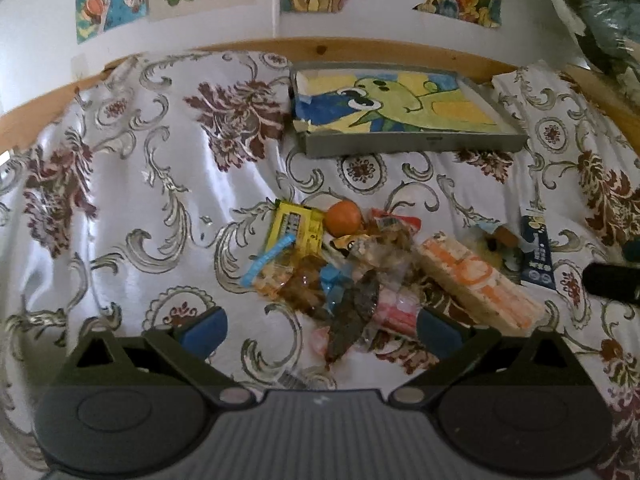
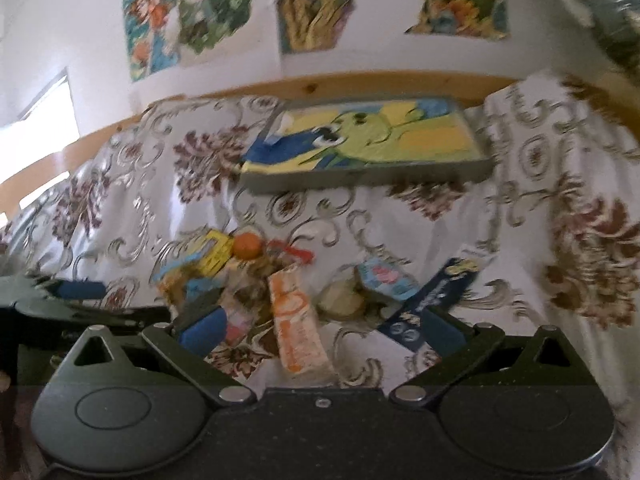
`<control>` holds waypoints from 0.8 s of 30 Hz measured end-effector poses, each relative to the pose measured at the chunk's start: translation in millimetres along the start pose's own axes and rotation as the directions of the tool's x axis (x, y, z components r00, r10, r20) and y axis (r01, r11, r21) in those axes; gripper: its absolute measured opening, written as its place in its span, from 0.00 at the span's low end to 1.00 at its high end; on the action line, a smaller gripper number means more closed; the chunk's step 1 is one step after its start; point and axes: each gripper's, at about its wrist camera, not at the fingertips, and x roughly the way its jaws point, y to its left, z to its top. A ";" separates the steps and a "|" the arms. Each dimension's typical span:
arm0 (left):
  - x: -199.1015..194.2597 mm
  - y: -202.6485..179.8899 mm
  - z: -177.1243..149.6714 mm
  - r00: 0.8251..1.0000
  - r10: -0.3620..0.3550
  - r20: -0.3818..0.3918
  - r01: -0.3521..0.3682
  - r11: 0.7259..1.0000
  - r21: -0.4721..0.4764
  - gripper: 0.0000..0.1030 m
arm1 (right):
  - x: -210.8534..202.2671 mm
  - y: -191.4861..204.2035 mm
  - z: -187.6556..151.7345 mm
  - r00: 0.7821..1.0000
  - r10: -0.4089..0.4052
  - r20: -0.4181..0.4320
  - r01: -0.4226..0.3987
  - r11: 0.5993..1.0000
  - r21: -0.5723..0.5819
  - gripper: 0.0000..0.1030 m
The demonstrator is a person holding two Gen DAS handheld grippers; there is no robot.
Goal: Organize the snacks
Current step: 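Lower the right tool onto the orange-and-white wafer bar while the left tool lowers onto the dark wrapped snack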
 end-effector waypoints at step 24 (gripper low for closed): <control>60.9 -5.8 10.2 0.990 -0.101 -0.098 0.110 0.990 0.093 0.76 | 73.9 16.7 -17.5 0.998 0.042 -0.041 -0.052 0.963 -0.264 0.83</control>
